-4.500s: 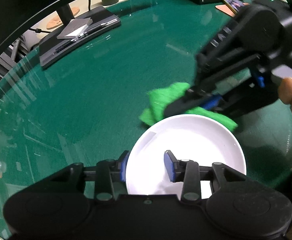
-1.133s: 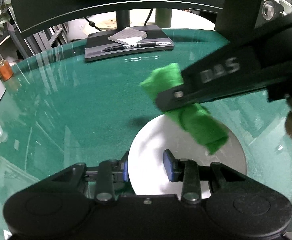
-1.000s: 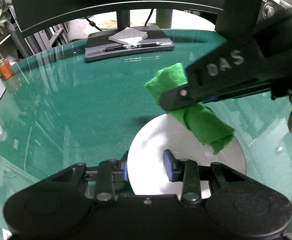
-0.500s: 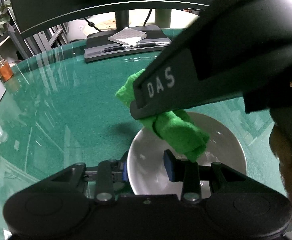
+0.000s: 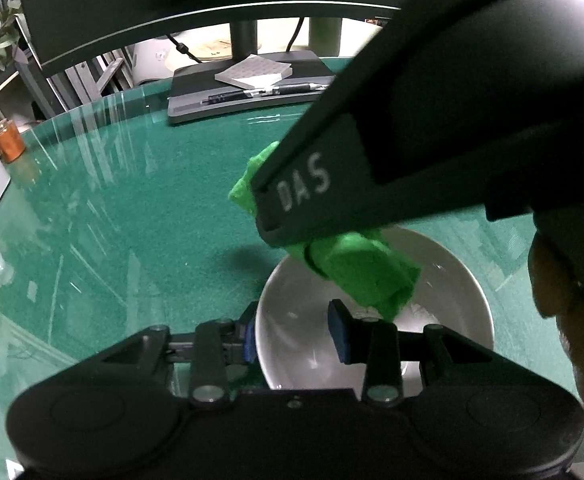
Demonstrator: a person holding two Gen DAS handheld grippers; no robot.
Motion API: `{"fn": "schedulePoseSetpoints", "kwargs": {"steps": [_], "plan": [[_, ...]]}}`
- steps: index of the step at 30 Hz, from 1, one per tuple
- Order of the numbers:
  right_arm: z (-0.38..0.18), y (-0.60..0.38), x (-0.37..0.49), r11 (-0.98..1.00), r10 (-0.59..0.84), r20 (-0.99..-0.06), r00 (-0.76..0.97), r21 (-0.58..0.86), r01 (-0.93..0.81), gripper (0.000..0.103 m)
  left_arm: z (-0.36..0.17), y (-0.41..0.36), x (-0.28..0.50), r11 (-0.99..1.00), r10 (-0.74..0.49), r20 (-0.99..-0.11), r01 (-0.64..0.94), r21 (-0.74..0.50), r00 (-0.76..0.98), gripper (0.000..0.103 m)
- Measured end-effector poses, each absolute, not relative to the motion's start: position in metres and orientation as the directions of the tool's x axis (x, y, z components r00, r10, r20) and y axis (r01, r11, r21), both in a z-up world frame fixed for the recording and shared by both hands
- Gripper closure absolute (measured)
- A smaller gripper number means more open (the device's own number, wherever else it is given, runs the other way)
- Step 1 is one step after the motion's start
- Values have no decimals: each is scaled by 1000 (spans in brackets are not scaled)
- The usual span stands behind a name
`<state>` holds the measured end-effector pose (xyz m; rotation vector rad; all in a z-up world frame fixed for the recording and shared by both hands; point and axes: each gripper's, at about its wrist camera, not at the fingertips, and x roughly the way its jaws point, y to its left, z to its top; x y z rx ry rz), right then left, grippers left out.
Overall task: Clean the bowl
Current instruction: 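Hold the bowl with the left gripper while the right gripper wipes the cloth inside it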
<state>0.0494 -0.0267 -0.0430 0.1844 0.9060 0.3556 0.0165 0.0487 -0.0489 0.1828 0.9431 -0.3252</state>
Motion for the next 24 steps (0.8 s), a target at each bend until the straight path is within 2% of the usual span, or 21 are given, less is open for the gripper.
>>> {"fn": "schedulePoseSetpoints", "kwargs": {"steps": [3,6,10,24], "plan": [[-44,-18,43,932,361,-737,572,270,-241,92,-49,48,16,936,-191,-817,353,16,544,66],[-46,-21,39,931,365,-716,595,301,-208,92,-49,50,16,939,-188,-819,343,12,542,61],[-48,-23,37,924,381,-701,603,304,-231,93,-49,49,15,938,-187,-820,346,14,541,61],[-46,-56,42,935,339,-742,579,334,-119,94,-49,45,14,937,-197,-821,349,2,536,55]]}}
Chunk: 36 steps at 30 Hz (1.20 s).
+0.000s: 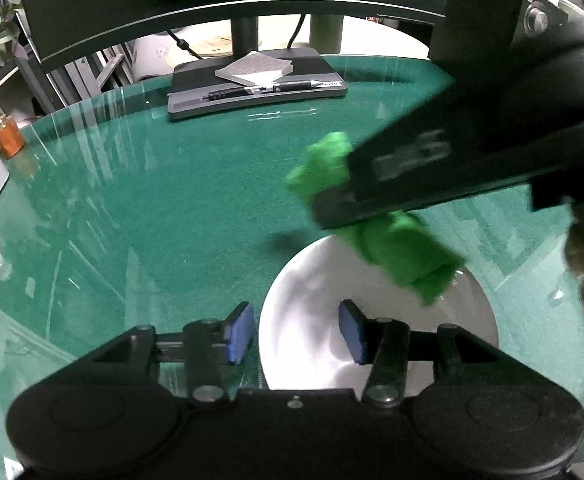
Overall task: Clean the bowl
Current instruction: 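Hold the bowl with the left gripper while the right gripper wipes the cloth inside it, then hold the bowl with the left gripper while the right gripper wipes the cloth over the rim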
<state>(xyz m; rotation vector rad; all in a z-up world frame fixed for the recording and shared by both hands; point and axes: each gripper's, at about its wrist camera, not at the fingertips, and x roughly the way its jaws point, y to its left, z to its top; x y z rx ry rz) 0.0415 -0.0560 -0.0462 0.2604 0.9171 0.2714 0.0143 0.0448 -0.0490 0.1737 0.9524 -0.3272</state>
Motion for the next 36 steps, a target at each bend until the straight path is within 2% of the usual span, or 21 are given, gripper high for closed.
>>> {"fn": "schedulePoseSetpoints", "kwargs": {"steps": [26,36], "plan": [[-53,-55,44,915,360,-751,553,401,-50,95,-51,41,18,932,-186,-825,361,23,534,56],[-51,-97,25,906,337,-763,552,421,29,95,-50,40,16,933,-185,-823,360,26,537,57]]}}
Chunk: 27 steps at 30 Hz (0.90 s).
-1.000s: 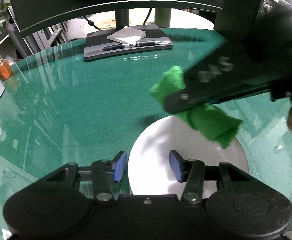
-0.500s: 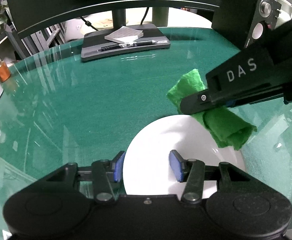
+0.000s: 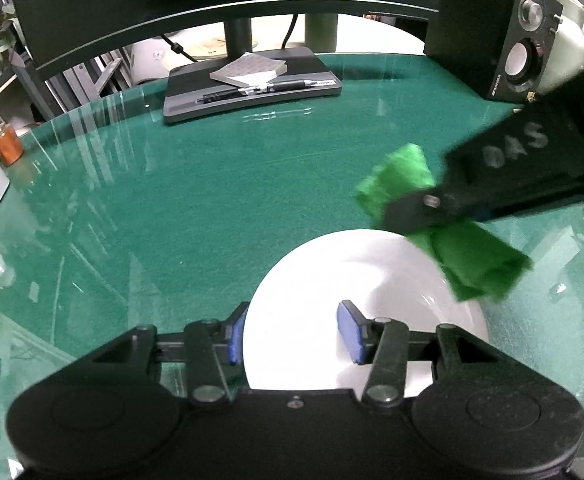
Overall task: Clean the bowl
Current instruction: 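Hold the bowl with the left gripper while the right gripper wipes the cloth over the rim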
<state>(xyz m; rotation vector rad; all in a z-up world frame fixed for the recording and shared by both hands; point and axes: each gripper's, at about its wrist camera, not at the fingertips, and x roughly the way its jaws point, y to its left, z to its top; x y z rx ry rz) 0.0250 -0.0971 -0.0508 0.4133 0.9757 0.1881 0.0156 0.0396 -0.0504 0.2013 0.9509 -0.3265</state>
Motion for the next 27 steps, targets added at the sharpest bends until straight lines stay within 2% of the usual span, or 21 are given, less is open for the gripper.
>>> {"fn": "schedulePoseSetpoints", "kwargs": {"steps": [11,13,16,23,27], "plan": [[-56,-92,38,853,411,-723,556,519,45,95,-50,41,15,937,-184,-827,349,17,532,55],[-56,-98,34,855,413,-724,553,517,38,95,-50,42,17,940,-188,-835,340,-1,517,52],[-58,-115,21,859,407,-739,537,510,51,95,-50,42,19,948,-185,-846,318,-20,500,52],[-52,-90,22,873,436,-698,568,480,-81,94,-48,44,23,957,-185,-865,285,-51,466,55],[-50,-87,19,868,462,-679,571,478,-133,89,-49,49,22,960,-192,-865,271,-68,463,54]]}}
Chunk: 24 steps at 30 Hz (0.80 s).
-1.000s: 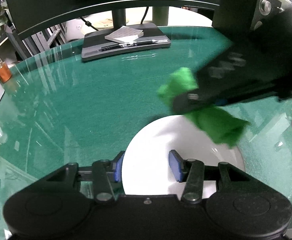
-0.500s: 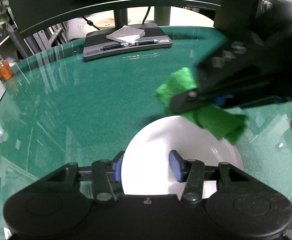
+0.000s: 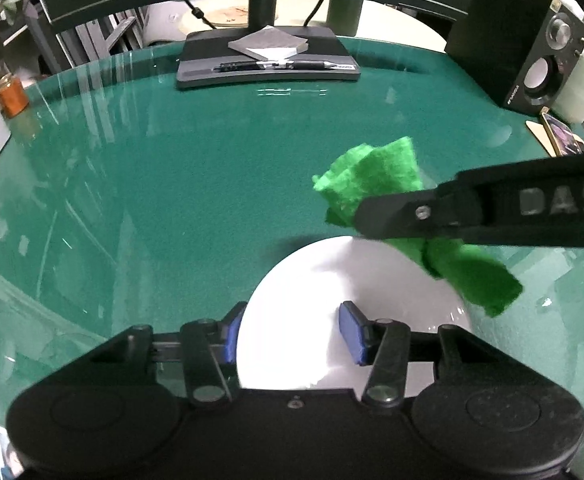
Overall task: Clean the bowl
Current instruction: 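Hold the bowl with the left gripper while the right gripper wipes the cloth over the rim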
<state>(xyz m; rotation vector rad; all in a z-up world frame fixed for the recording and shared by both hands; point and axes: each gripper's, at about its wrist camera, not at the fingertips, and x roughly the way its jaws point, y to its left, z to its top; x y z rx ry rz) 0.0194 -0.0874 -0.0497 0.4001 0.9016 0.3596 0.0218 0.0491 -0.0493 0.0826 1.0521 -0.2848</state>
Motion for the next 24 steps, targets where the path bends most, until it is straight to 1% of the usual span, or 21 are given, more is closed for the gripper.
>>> {"fn": "schedulePoseSetpoints", "kwargs": {"steps": [3,4,5,8,10,11,12,13,14,15,16,17,19,21,22,24], "plan": [[-48,-91,16,855,485,-663,570,496,-151,89,-49,49,21,962,-189,-864,265,-67,468,54],[-48,-92,14,851,493,-657,570,502,-157,87,-49,48,21,962,-187,-863,266,-64,470,54],[-47,-93,13,846,501,-652,570,508,-163,81,-48,48,20,962,-186,-862,267,-62,471,54],[-45,-96,9,832,524,-635,568,525,-181,79,-48,46,19,961,-182,-862,271,-54,472,53],[-44,-98,7,822,539,-623,567,536,-193,73,-48,46,19,962,-180,-862,268,-54,473,53],[-45,-98,7,824,537,-623,569,533,-194,73,-48,47,19,963,-178,-863,266,-53,473,52],[-43,-95,5,847,505,-636,584,495,-193,77,-48,47,19,963,-178,-862,265,-53,474,52],[-42,-99,7,853,497,-641,584,486,-192,91,-49,47,19,963,-178,-862,266,-53,475,52],[-42,-98,7,857,493,-644,585,477,-195,95,-48,47,19,963,-178,-862,266,-53,475,52],[-42,-97,6,860,490,-645,586,468,-204,95,-48,47,19,963,-178,-862,266,-52,475,51],[-42,-96,7,855,502,-644,577,469,-220,90,-48,47,19,963,-177,-862,266,-52,475,51],[-42,-96,6,858,496,-639,588,463,-221,89,-49,47,19,963,-177,-862,266,-51,476,50],[-40,-95,4,865,484,-629,609,449,-224,54,-49,47,19,963,-169,-862,266,-42,478,47],[-39,-96,3,865,482,-619,620,448,-226,51,-49,47,19,964,-168,-862,264,-40,479,46],[-39,-96,3,862,488,-615,620,454,-228,45,-49,48,19,964,-168,-861,263,-42,479,45],[-40,-98,3,854,499,-612,613,469,-226,39,-49,48,19,965,-166,-861,261,-41,480,44]]}}
